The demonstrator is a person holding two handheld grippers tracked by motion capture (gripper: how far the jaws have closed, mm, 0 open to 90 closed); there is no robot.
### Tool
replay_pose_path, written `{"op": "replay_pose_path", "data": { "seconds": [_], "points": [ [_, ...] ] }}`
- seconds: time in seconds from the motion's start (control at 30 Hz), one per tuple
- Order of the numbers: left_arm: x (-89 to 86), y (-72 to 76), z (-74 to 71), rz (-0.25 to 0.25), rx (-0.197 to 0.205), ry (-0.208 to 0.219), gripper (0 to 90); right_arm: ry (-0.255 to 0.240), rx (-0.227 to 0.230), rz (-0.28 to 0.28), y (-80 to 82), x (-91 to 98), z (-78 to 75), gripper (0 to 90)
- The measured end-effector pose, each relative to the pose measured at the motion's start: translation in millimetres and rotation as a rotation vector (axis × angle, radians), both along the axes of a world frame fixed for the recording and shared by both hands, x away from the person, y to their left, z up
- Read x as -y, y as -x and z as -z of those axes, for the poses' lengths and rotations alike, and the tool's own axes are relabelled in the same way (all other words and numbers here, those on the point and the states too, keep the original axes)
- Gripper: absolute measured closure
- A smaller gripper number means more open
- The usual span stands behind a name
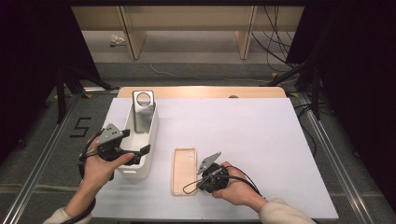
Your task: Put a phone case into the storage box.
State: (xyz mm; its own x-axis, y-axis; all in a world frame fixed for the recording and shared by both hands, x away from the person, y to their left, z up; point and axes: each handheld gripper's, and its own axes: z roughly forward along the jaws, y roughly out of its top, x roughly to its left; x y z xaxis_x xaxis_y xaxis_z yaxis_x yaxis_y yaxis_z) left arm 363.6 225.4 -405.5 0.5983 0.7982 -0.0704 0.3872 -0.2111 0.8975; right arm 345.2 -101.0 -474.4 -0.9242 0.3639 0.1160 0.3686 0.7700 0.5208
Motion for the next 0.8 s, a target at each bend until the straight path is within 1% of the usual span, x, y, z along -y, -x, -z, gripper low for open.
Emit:
{"op": "replay_pose_path", "data": {
  "seconds": [0.23,0.27,0.33,0.4,0.43,0.5,0.53,0.57,0.63,0.67,0.73,0.77,0.8],
  "points": [
    [0.1,0.3,0.0,0.001,0.0,0.0,1.7,-0.005,0.002,-0.007,0.3,-1.9,0.4,89.4],
    [0.3,0.6,0.0,0.002,-0.001,0.002,1.7,-0.006,-0.001,-0.007,0.2,-1.4,0.0,87.1],
    [0.8,1.1,-0.5,0.007,0.003,0.0,1.7,-0.026,0.005,-0.003,-0.1,0.4,-2.2,82.6],
    [1.9,1.6,-0.6,0.012,0.004,-0.002,1.7,-0.043,0.025,0.014,-0.9,4.1,-8.1,74.0],
    [2.4,1.7,-0.6,0.016,0.004,-0.003,1.8,-0.056,0.037,0.026,-1.8,6.7,-11.0,67.7],
    [3.8,2.3,-0.4,0.021,0.001,-0.006,1.8,-0.058,0.066,0.036,-3.2,13.4,-16.2,57.5],
    [4.4,2.7,-0.4,0.025,0.0,-0.007,1.9,-0.065,0.078,0.048,-4.0,17.6,-18.1,51.9],
    [5.0,3.0,-0.3,0.028,-0.001,-0.009,2.0,-0.078,0.08,0.07,-4.8,22.1,-20.0,46.7],
    [6.5,3.6,-0.3,0.037,0.001,-0.015,2.5,-0.083,0.098,0.087,-7.1,30.6,-23.2,40.1],
    [7.5,4.0,-0.3,0.045,0.002,-0.018,3.0,-0.093,0.116,0.088,-9.4,36.7,-25.0,35.9],
    [9.6,5.5,-0.6,0.056,0.001,-0.026,3.5,-0.099,0.122,0.106,-12.1,45.0,-28.1,31.5],
    [11.2,6.5,-0.9,0.065,0.001,-0.028,3.9,-0.105,0.134,0.12,-13.3,49.5,-29.8,28.7],
    [12.3,7.4,-1.5,0.073,-0.002,-0.027,4.1,-0.122,0.141,0.134,-14.8,54.8,-31.6,26.1]
  ]
}}
